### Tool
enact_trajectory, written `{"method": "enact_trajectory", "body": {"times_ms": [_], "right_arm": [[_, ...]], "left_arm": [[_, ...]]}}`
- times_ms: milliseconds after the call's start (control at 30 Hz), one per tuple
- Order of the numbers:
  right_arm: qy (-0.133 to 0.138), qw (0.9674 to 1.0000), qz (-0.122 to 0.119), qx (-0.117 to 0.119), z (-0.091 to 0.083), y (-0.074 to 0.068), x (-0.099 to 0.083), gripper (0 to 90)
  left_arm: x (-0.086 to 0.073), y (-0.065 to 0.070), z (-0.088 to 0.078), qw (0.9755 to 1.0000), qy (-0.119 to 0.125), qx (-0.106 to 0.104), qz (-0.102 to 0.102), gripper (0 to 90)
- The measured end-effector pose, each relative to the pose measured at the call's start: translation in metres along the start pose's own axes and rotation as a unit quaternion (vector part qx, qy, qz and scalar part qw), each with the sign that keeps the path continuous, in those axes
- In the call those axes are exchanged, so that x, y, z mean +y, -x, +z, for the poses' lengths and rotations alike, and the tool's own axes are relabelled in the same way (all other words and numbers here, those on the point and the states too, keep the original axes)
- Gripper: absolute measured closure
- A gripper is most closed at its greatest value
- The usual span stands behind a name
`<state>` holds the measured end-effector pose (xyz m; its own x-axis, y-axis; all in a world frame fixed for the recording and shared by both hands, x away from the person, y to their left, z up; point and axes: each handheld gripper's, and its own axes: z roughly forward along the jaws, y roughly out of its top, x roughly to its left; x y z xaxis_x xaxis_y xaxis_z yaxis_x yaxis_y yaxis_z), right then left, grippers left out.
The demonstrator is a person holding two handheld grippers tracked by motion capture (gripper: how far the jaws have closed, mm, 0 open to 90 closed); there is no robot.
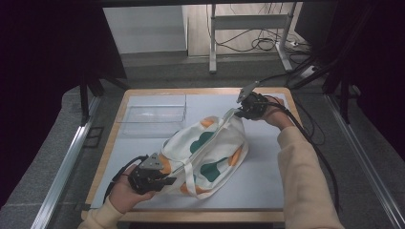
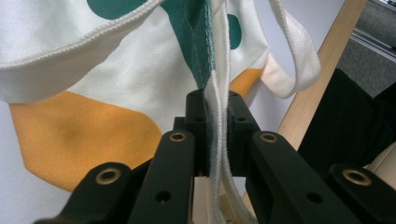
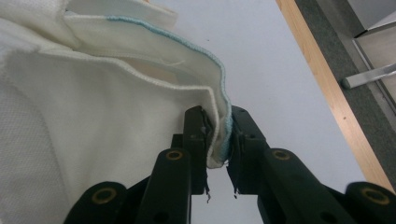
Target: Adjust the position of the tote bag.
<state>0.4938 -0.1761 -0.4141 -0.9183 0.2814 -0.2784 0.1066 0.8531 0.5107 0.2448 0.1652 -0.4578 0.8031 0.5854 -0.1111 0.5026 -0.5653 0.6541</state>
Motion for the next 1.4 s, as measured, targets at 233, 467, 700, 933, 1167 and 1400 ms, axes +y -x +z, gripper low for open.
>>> {"method": "enact_trajectory", "body": {"times_ms": [233, 467, 700, 933, 1167, 1400], "right_arm": [[0.004, 0.9999, 0.016, 0.002, -0.009, -0.003, -0.007, 80.0], [0.005, 0.9998, 0.003, -0.018, -0.042, -0.012, -0.005, 80.3], [0.024, 0.9992, 0.016, -0.027, -0.087, -0.034, -0.023, 80.3], [0.048, 0.9968, 0.036, -0.052, -0.118, -0.060, -0.045, 80.4], [0.058, 0.9939, 0.059, -0.073, -0.135, -0.069, -0.061, 80.4], [0.065, 0.9932, 0.069, -0.067, -0.136, -0.086, -0.076, 80.4]], "left_arm": [[0.003, -0.003, -0.002, 1.0000, -0.005, 0.005, -0.001, 84.3], [0.012, -0.007, -0.015, 0.9996, -0.016, 0.022, 0.010, 85.0], [0.022, -0.028, -0.041, 0.9979, -0.001, 0.064, 0.012, 85.2], [0.034, -0.039, -0.039, 0.9965, 0.002, 0.081, 0.020, 85.3], [0.063, -0.056, -0.037, 0.9954, 0.006, 0.090, 0.034, 85.3], [0.069, -0.073, -0.028, 0.9968, 0.003, 0.074, 0.031, 85.2]]}}
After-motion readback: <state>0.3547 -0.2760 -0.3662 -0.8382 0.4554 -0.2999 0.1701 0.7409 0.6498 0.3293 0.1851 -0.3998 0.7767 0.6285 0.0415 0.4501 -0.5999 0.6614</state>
